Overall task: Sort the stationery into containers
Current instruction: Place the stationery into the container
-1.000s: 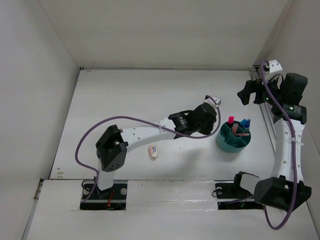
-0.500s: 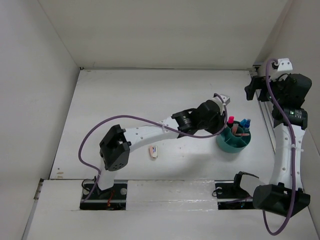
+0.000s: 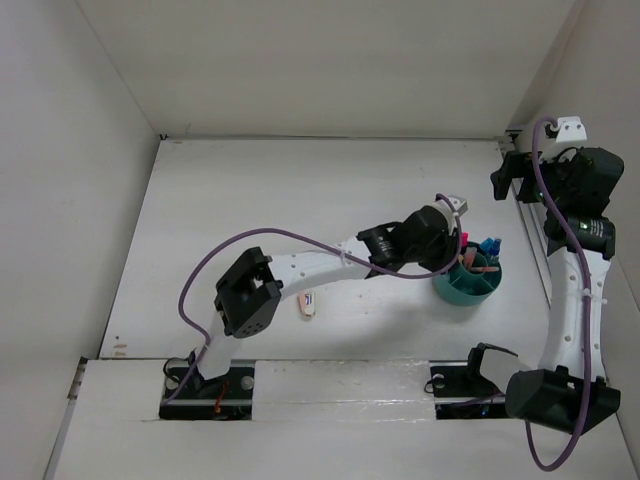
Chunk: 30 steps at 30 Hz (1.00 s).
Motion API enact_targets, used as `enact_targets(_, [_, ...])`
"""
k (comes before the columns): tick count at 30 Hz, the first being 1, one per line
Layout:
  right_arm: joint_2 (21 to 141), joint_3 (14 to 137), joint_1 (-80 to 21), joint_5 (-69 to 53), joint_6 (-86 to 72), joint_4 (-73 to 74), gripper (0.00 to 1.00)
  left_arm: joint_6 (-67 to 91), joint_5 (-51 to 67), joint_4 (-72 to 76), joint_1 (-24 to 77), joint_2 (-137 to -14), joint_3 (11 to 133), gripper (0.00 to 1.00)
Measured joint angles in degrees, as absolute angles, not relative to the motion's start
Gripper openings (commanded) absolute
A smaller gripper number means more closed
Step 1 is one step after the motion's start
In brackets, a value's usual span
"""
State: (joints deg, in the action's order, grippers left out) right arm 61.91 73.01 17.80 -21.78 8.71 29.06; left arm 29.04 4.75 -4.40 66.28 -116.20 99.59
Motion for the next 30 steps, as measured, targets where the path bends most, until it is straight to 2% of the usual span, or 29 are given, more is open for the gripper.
enact_targets(17, [61.5, 72.4, 17.8, -21.6, 8.7, 28.4, 1.00, 29.1, 5.5, -1.0, 66.3, -121.1, 99.6, 0.00])
enact_targets(24, [61.5, 72.2, 17.8, -21.6, 8.7, 28.3, 1.00, 29.5, 5.7, -0.2, 66.3, -121.4, 99.6, 0.09])
enact_targets(27, [61.5, 72.2, 17.8, -21.7, 8.7, 28.3, 1.00, 29.5, 6.1, 0.8, 66.0, -121.4, 99.5, 0.16])
enact_targets(30, [61.5, 72.2, 17.8, -21.9, 8.7, 28.3, 1.00, 29.9, 6.3, 1.1, 65.8, -121.4, 99.4, 0.17])
